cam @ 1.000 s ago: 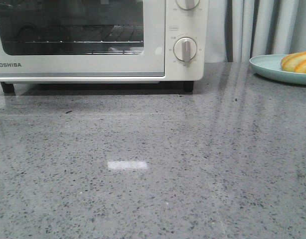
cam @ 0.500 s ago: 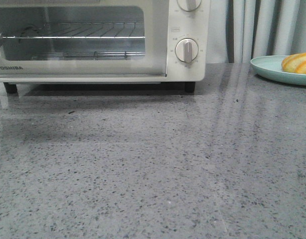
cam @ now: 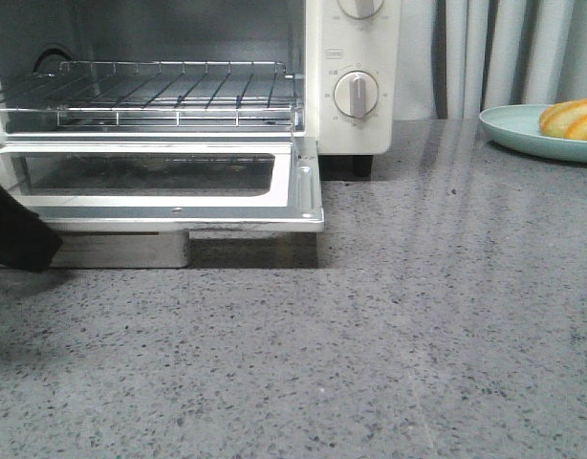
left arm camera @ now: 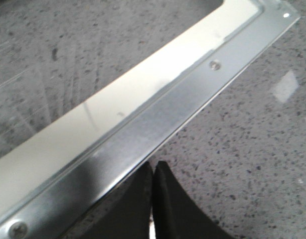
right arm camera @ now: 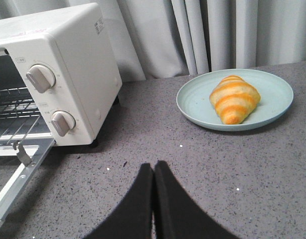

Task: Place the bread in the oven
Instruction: 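Pull the oven door down and open with the left gripper, then grasp the orange-striped croissant on the blue plate with the right gripper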

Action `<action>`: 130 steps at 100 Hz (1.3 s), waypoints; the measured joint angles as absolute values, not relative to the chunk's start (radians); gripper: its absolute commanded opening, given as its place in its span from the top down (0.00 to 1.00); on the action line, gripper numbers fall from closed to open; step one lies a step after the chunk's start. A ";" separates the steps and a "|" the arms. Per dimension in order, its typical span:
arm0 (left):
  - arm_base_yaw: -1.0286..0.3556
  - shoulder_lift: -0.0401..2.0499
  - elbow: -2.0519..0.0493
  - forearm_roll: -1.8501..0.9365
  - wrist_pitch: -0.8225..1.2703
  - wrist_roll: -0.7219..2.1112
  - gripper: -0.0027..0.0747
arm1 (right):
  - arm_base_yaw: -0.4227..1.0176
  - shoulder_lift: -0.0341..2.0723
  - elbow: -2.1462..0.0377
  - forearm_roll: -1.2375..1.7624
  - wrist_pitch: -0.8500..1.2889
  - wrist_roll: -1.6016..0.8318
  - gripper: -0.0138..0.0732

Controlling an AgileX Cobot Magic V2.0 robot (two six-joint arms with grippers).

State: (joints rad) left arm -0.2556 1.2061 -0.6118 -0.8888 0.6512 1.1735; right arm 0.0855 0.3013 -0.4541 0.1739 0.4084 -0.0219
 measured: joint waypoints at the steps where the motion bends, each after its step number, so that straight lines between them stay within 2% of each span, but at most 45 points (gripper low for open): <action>1: -0.256 1.206 -0.612 -0.889 0.651 1.174 0.99 | 0.086 0.301 -0.454 0.174 0.408 -0.022 0.93; 18: -0.256 1.153 -0.610 -0.910 0.655 1.164 0.99 | 0.086 0.306 -0.464 0.176 0.443 -0.022 0.93; 30: -0.256 1.001 -0.610 -0.955 0.649 1.164 0.99 | 0.086 0.371 -0.541 0.178 0.493 -0.022 0.92; 62: -0.256 0.588 -0.610 -0.928 0.663 1.163 0.99 | 0.069 0.864 -0.901 0.137 0.620 -0.020 0.90; 71: -0.256 0.523 -0.610 -0.904 0.668 1.163 0.99 | 0.031 1.012 -1.002 0.136 0.618 -0.005 0.77; 82: -0.256 0.480 -0.610 -0.895 0.647 1.161 0.99 | -0.011 1.183 -1.109 0.133 0.618 0.006 0.50; 91: -0.256 0.471 -0.610 -0.895 0.642 1.150 0.99 | -0.037 1.295 -1.192 0.131 0.618 0.007 0.38; 114: -0.256 0.471 -0.610 -0.896 0.653 1.137 0.99 | -0.070 1.531 -1.349 0.103 0.609 0.008 0.45; 130: -0.256 0.471 -0.610 -0.913 0.631 1.132 0.99 | -0.085 1.650 -1.385 0.090 0.605 0.014 0.45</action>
State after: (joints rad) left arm -0.2556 0.4706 -0.6098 -0.9135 0.6306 1.1325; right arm -0.0848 1.6498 -1.3845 0.0897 0.6055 0.0142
